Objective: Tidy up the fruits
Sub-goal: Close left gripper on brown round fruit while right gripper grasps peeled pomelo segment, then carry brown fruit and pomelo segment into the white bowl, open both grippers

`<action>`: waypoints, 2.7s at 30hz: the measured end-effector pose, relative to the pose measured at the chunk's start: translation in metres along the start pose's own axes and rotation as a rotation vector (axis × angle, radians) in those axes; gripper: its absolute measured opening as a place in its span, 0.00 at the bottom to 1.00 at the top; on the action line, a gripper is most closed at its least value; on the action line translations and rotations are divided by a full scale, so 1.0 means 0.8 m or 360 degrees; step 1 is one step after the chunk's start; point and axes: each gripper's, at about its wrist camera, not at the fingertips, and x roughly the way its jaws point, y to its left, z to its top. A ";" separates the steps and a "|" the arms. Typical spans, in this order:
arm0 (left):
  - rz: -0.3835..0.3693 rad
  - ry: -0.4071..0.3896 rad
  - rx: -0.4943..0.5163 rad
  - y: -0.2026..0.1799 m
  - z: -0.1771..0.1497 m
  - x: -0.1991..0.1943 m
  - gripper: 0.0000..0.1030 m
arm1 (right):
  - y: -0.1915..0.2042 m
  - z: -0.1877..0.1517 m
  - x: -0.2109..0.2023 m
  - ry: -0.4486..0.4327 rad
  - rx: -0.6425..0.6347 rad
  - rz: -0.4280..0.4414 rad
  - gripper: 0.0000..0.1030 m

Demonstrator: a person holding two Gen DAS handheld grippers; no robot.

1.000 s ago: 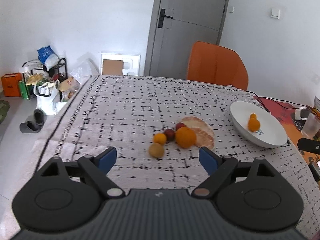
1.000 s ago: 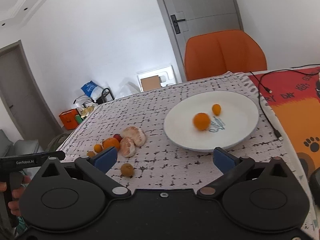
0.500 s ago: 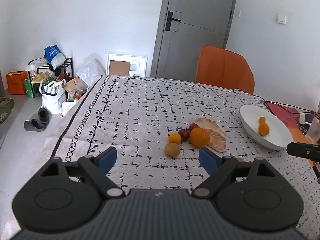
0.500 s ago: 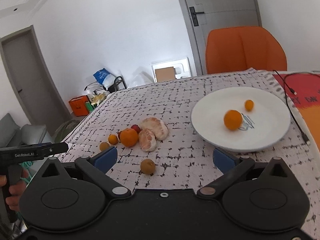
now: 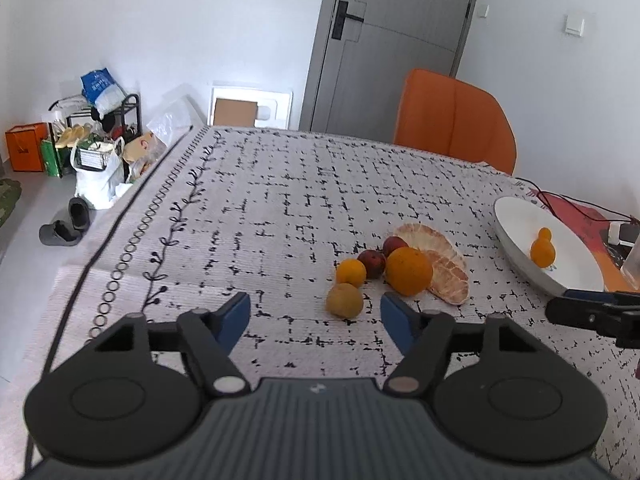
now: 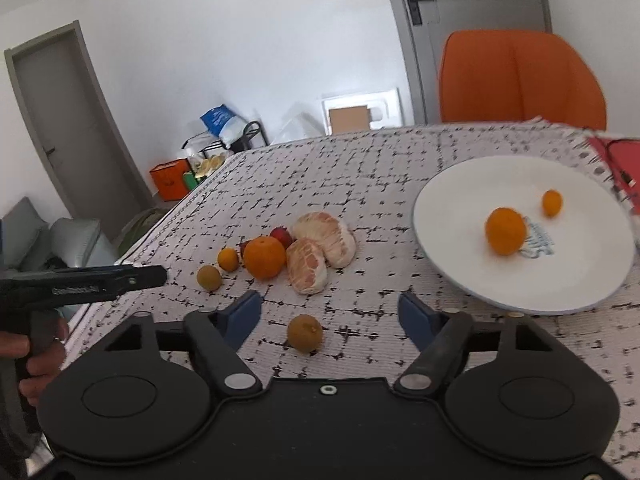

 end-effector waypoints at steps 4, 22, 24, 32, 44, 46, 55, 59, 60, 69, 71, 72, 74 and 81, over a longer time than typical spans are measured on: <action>-0.0021 0.0038 0.0003 -0.006 0.002 0.017 0.56 | 0.005 0.008 0.016 0.0023 -0.0043 0.0004 0.66; -0.0254 0.0113 -0.0071 0.018 0.001 0.066 0.24 | 0.047 0.027 0.103 0.0217 -0.0194 -0.0151 0.52; -0.0298 0.0126 -0.0077 0.025 0.002 0.067 0.24 | 0.054 0.028 0.109 0.0226 -0.0219 -0.0172 0.52; -0.0353 0.0128 -0.0024 0.029 0.003 0.067 0.24 | 0.072 0.027 0.128 0.0230 -0.0340 -0.0360 0.51; -0.0243 0.0042 -0.0023 0.011 -0.004 0.041 0.24 | 0.065 0.020 0.110 0.0192 -0.0365 -0.0226 0.28; -0.0235 0.0022 -0.0022 0.004 -0.005 0.035 0.24 | 0.060 0.021 0.098 0.0165 -0.0350 -0.0197 0.27; -0.0201 -0.0043 0.0005 -0.030 -0.004 0.025 0.24 | 0.032 0.019 0.046 0.0018 -0.0278 -0.0157 0.25; -0.0213 -0.0047 0.0027 -0.046 -0.005 0.024 0.24 | 0.018 0.015 0.027 -0.0046 -0.0249 -0.0152 0.25; -0.0214 -0.0053 0.0040 -0.051 -0.005 0.023 0.24 | 0.015 0.015 0.021 -0.0067 -0.0243 -0.0149 0.25; -0.0241 -0.0116 0.0110 -0.086 0.004 0.015 0.24 | -0.013 0.018 -0.024 -0.0220 -0.0167 -0.0204 0.25; -0.0250 -0.0121 0.0126 -0.093 0.005 0.016 0.24 | -0.020 0.015 -0.032 -0.0242 -0.0148 -0.0232 0.25; -0.0255 -0.0121 0.0131 -0.096 0.006 0.016 0.24 | -0.025 0.014 -0.035 -0.0248 -0.0135 -0.0245 0.25; -0.0265 -0.0120 0.0137 -0.104 0.006 0.018 0.24 | -0.035 0.010 -0.043 -0.0259 -0.0109 -0.0265 0.25; -0.0320 -0.0118 0.0195 -0.136 0.008 0.025 0.24 | -0.070 -0.001 -0.061 -0.0302 -0.0029 -0.0363 0.25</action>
